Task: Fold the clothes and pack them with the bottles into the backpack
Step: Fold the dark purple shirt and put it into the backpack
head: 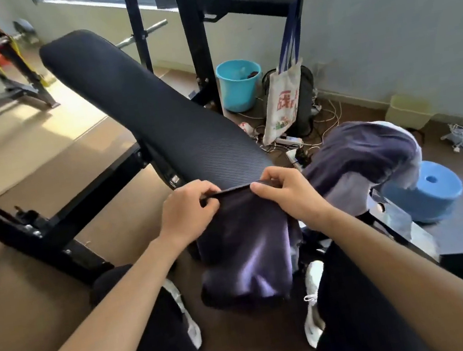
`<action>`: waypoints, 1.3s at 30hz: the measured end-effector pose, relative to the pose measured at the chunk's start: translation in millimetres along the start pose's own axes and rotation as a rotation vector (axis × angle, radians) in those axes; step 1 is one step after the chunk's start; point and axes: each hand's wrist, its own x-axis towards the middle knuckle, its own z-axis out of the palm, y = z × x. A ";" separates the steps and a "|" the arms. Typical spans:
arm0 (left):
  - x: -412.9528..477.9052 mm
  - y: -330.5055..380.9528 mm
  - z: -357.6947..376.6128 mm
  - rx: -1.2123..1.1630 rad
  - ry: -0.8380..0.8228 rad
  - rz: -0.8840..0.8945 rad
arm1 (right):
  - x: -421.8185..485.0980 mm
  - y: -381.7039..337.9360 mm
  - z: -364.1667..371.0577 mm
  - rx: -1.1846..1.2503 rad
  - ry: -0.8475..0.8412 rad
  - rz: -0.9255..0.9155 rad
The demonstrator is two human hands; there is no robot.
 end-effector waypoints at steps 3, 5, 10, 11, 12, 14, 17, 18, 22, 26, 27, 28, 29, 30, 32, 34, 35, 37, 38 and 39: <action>-17.1 -32.5 18.6 0.116 0.008 -0.081 | -12.3 14.4 -2.9 0.075 0.059 0.036; -28.4 -48.1 31.2 0.149 0.023 -0.194 | -18.8 28.9 -7.8 0.048 0.096 0.039; -64.3 -96.9 51.6 -0.023 0.071 -0.522 | -33.2 69.3 -14.4 -0.069 0.163 0.048; -68.8 -103.6 53.0 -0.053 0.080 -0.568 | -36.7 76.6 -14.3 -0.106 0.168 0.048; -71.4 -108.2 54.2 -0.086 0.108 -0.613 | -41.2 84.0 -13.5 -0.173 0.158 0.042; -73.8 -110.8 53.8 -0.203 0.215 -0.697 | -53.6 105.9 -9.2 -0.367 0.114 0.043; -78.0 -115.0 52.7 -0.329 0.336 -0.771 | -72.2 146.9 -1.3 -0.507 0.069 0.211; -79.7 -117.8 53.0 -0.346 0.361 -0.795 | -74.0 155.5 -0.2 -0.496 0.080 0.270; -79.5 -125.5 56.1 -0.318 0.437 -0.835 | -66.9 164.8 -7.4 -0.582 0.242 0.324; -76.7 -132.8 56.7 -0.323 0.554 -0.845 | -65.5 173.4 -13.2 -0.758 0.334 0.383; -76.2 -132.3 55.0 -0.353 0.585 -0.838 | -64.7 174.1 -11.8 -0.772 0.345 0.391; -75.6 -130.9 53.9 -0.387 0.605 -0.825 | -63.6 173.2 -10.5 -0.769 0.361 0.407; -74.7 -128.6 53.0 -0.419 0.620 -0.811 | -62.0 171.8 -9.7 -0.743 0.390 0.434; -73.6 -127.2 52.6 -0.440 0.638 -0.800 | -60.7 169.0 -9.9 -0.684 0.435 0.479; -71.8 -127.5 52.3 -0.478 0.676 -0.785 | -57.9 164.2 -14.0 -0.517 0.530 0.601; -71.2 -128.9 52.0 -0.510 0.661 -0.795 | -55.6 161.0 -18.2 -0.380 0.573 0.660; -71.3 -130.7 52.6 -0.526 0.642 -0.806 | -55.0 159.7 -18.8 -0.330 0.572 0.663; -71.8 -129.6 54.5 -0.581 0.586 -0.815 | -56.3 156.6 -15.4 -0.173 0.547 0.654; -71.2 -128.5 56.9 -0.607 0.544 -0.820 | -57.7 154.1 -12.8 -0.020 0.523 0.656; -71.0 -124.0 58.8 -0.640 0.487 -0.834 | -60.0 149.2 -10.6 0.173 0.486 0.668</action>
